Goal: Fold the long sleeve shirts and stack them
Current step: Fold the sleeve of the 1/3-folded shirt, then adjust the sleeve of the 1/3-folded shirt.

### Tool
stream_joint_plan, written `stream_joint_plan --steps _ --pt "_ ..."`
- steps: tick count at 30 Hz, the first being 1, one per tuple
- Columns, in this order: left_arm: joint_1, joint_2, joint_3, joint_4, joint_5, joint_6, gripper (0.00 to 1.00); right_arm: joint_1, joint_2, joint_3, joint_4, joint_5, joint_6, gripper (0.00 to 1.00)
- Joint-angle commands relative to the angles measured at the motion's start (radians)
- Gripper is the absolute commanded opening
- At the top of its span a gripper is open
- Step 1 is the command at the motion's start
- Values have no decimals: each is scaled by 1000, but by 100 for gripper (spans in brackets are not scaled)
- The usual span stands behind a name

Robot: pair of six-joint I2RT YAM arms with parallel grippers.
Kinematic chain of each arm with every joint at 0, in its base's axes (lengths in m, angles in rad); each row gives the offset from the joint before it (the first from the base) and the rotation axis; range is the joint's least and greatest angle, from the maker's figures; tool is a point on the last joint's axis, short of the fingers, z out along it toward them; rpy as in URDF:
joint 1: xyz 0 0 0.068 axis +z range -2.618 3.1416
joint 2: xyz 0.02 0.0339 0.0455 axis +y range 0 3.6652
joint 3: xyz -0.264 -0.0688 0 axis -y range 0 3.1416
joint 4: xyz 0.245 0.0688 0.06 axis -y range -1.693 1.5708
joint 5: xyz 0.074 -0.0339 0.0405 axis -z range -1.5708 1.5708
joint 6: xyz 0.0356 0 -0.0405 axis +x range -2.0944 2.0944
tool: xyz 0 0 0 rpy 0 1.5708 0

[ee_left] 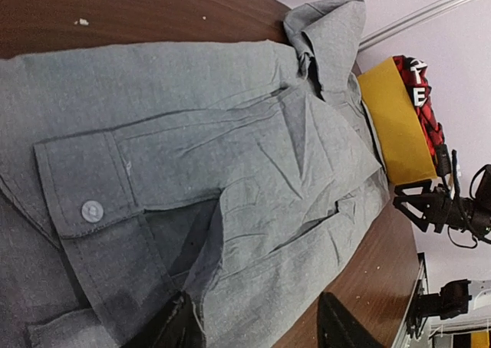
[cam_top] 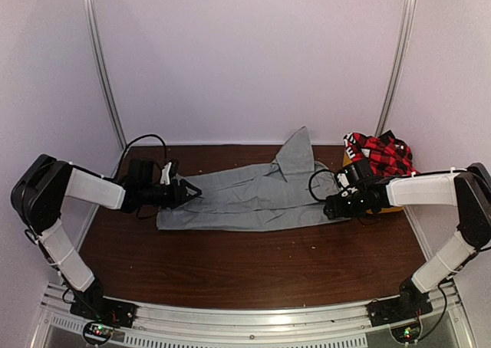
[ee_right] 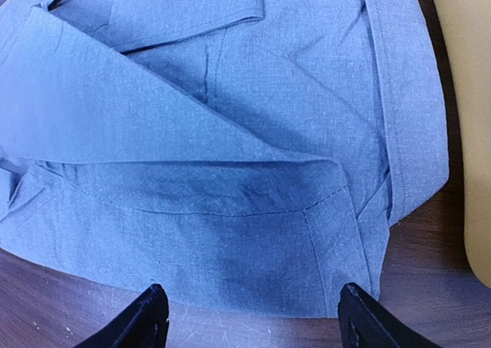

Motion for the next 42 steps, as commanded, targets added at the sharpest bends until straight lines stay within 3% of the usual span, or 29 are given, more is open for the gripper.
stream_joint_plan --steps 1,10,20,30,35,42 --pt "7 54 -52 194 -7 -37 58 -7 19 -7 22 -10 -9 77" --pt "8 24 -87 187 -58 -11 61 -6 35 -12 35 -28 -6 77" --pt "9 -34 -37 -51 -257 142 63 -5 57 -6 48 -52 -5 77" --pt "15 85 77 -157 -233 184 66 -4 59 0 42 -57 -7 77" --pt "35 115 73 -136 -190 174 65 -4 60 -1 45 -58 -7 77" --pt "51 157 49 -55 -104 149 53 -2 69 -14 61 -69 -2 77"
